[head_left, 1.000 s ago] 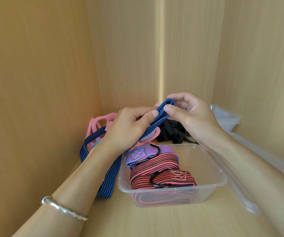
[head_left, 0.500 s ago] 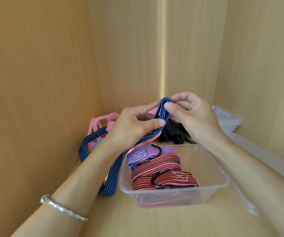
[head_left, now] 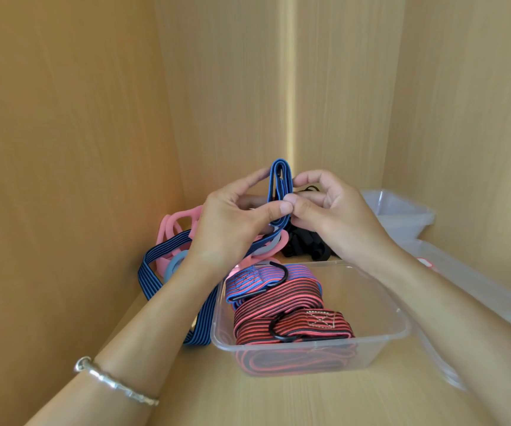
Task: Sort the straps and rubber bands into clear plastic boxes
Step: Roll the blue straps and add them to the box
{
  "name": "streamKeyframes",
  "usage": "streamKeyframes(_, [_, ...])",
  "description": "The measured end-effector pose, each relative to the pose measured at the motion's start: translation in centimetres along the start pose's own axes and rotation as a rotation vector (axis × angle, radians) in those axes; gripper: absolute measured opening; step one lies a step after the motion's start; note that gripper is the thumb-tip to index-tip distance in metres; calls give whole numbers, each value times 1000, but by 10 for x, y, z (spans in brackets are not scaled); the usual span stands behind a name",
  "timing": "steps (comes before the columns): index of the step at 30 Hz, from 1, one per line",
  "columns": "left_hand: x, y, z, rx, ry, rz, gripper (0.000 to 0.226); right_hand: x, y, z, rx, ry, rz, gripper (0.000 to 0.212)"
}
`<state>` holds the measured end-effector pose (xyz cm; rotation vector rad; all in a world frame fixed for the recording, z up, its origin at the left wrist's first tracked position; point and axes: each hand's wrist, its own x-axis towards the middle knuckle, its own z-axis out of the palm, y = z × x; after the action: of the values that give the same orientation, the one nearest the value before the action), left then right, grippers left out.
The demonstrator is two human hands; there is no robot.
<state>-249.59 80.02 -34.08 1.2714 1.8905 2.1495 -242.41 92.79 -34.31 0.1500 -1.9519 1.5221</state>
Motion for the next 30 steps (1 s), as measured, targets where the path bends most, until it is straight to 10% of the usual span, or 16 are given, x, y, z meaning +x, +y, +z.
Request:
streamKeyframes(17, [-1, -4, 0, -150, -43, -20, 17, -1, 3, -2, -63, -54, -10, 41])
streamKeyframes(30, [5, -11, -18, 441, 69, 232, 45, -1, 0, -9, -106, -197, -7, 40])
